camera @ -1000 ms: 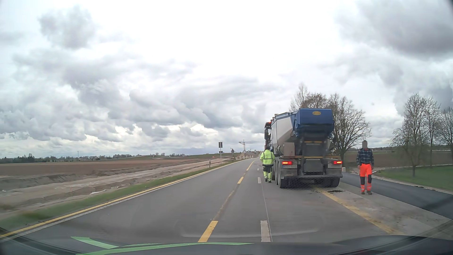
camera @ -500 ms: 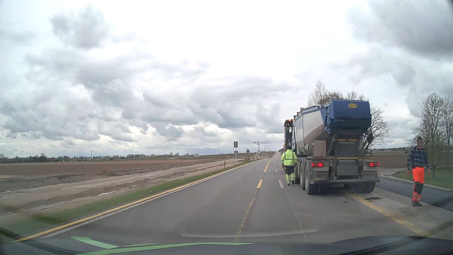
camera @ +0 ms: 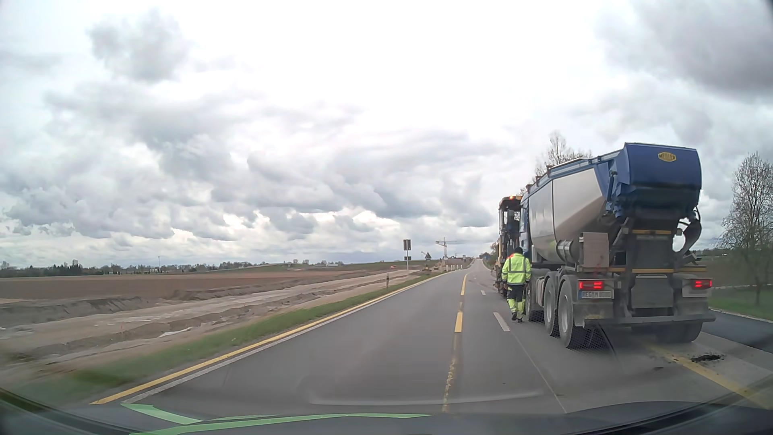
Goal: Follow the waypoints while adhering to traffic rules and regulations
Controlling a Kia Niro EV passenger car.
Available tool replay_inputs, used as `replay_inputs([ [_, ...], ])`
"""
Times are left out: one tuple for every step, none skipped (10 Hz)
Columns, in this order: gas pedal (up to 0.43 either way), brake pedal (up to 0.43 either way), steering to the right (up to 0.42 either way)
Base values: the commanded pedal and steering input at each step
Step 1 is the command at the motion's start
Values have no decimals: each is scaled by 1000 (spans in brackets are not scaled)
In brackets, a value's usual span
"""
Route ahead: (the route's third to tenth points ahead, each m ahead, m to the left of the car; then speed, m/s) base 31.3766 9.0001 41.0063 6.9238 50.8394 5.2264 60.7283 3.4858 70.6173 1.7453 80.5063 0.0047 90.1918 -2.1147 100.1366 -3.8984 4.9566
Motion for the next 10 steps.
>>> replay_inputs([
  [339,0,5],
  [339,0,8],
  [339,0,11],
  [339,0,17],
  [339,0,23],
  [339,0,29],
  [339,0,32],
  [339,0,33],
  [339,0,39],
  [339,0,41],
])
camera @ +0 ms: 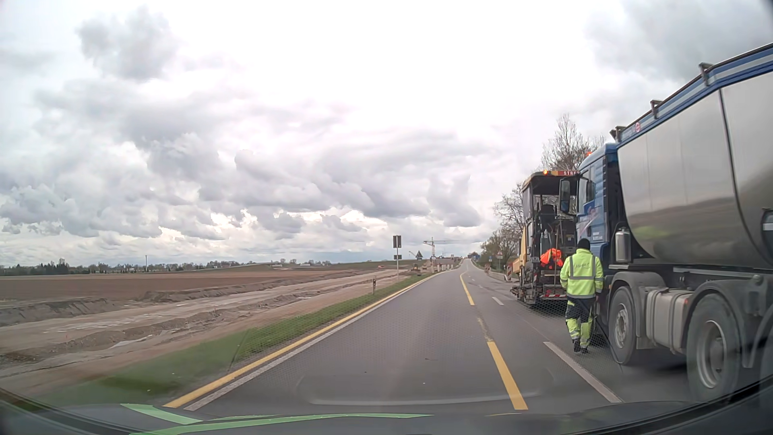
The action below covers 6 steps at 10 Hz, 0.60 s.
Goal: Follow the waypoints while adhering to traffic rules and regulations
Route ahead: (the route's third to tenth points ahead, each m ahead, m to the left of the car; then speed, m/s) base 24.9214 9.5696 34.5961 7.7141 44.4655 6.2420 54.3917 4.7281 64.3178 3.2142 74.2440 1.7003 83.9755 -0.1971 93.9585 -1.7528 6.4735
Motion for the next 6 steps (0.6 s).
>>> replay_inputs([
  [339,0,42],
  [339,0,45],
  [339,0,45],
  [339,0,45],
  [331,0,47],
  [331,0,48],
])
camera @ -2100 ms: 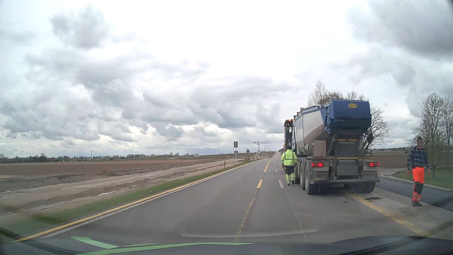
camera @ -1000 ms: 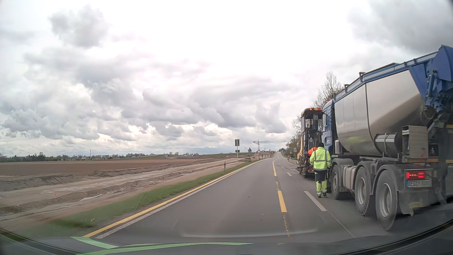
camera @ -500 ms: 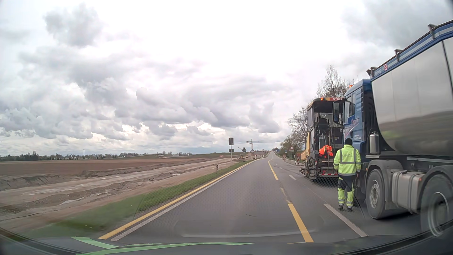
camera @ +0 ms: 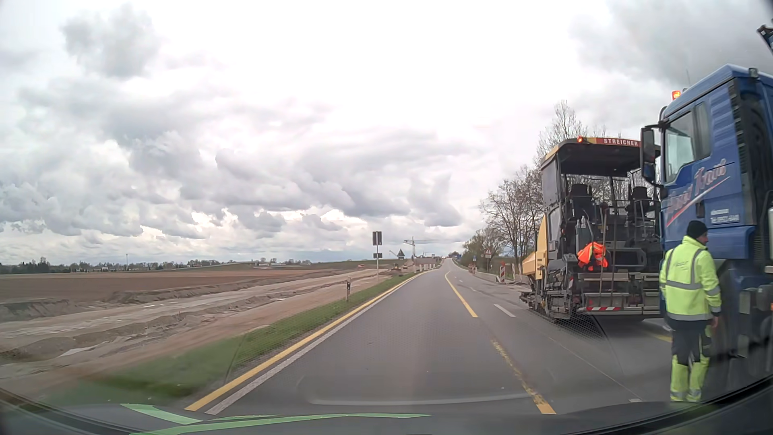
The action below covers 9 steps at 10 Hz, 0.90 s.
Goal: Follow the waypoints while adhering to traffic rules and regulations
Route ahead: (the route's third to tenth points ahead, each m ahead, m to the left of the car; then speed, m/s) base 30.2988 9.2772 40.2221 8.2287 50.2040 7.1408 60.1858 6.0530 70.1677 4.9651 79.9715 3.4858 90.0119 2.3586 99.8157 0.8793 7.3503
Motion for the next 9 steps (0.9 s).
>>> replay_inputs([
  [319,0,50],
  [319,0,52],
  [311,0,53],
  [299,0,53],
  [299,0,53],
  [287,0,53],
  [287,0,52],
  [287,0,51],
  [287,0,50],
])
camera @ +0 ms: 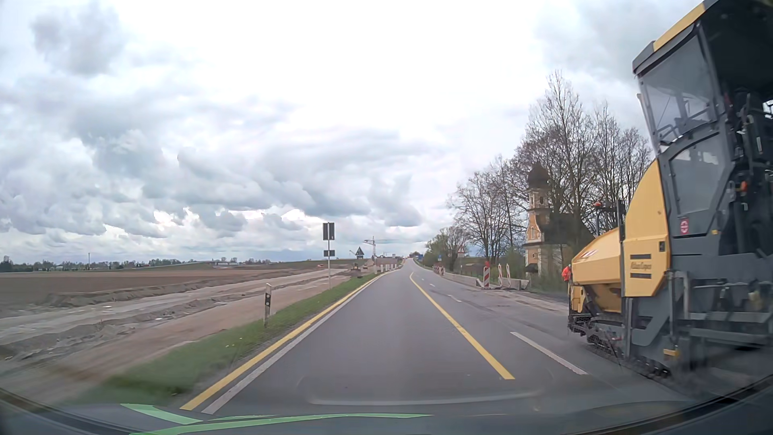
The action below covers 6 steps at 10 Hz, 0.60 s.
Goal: Follow the waypoints while adhering to traffic rules and regulations
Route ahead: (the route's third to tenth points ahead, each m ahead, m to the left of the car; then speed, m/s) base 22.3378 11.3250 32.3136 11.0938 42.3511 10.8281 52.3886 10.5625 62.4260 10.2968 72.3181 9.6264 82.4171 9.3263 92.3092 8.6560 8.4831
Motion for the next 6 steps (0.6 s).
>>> replay_inputs([
  [280,0,48],
  [280,0,46],
  [280,0,43],
  [280,0,41],
  [280,0,40],
  [280,0,37],
])
